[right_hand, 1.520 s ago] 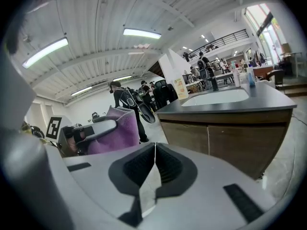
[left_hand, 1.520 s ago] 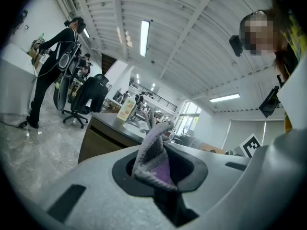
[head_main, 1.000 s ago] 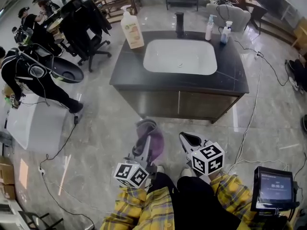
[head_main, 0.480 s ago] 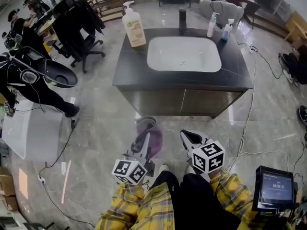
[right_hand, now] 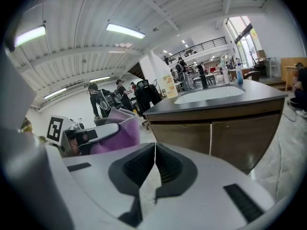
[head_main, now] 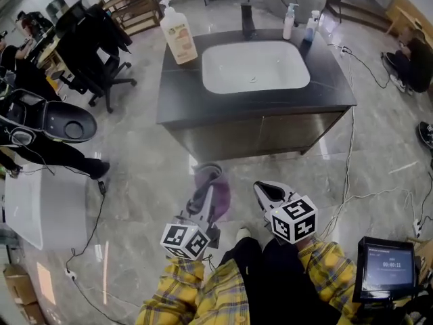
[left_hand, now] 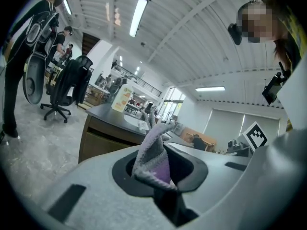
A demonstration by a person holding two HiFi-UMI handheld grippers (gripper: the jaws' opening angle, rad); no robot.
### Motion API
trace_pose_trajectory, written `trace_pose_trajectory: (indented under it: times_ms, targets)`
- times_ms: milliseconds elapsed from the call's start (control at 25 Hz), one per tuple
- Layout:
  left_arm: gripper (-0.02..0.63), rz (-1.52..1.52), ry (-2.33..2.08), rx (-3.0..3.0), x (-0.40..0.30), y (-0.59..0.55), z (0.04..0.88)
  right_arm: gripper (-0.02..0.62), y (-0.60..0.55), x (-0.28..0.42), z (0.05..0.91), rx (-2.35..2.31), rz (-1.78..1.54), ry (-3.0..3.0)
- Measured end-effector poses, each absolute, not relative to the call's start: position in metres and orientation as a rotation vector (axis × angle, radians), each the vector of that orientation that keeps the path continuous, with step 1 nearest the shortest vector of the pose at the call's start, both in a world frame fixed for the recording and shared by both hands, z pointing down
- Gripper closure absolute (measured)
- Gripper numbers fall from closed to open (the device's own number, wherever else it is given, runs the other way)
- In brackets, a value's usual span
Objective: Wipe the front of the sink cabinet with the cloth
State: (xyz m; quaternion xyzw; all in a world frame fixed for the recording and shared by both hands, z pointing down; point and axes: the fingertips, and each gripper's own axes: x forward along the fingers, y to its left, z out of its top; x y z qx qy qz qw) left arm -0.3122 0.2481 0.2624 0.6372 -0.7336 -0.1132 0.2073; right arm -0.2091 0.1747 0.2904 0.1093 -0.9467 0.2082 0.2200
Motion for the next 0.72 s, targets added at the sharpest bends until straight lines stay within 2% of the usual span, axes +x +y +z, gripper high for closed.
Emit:
trace_pose_trajectory:
  times_ms: [720]
  targets:
    - [0.555,-0.231,-2.116,1.708,-0.35,0.237,0.328,0.589,0.175,-0.208,0.342,0.337,0.587,-2.551]
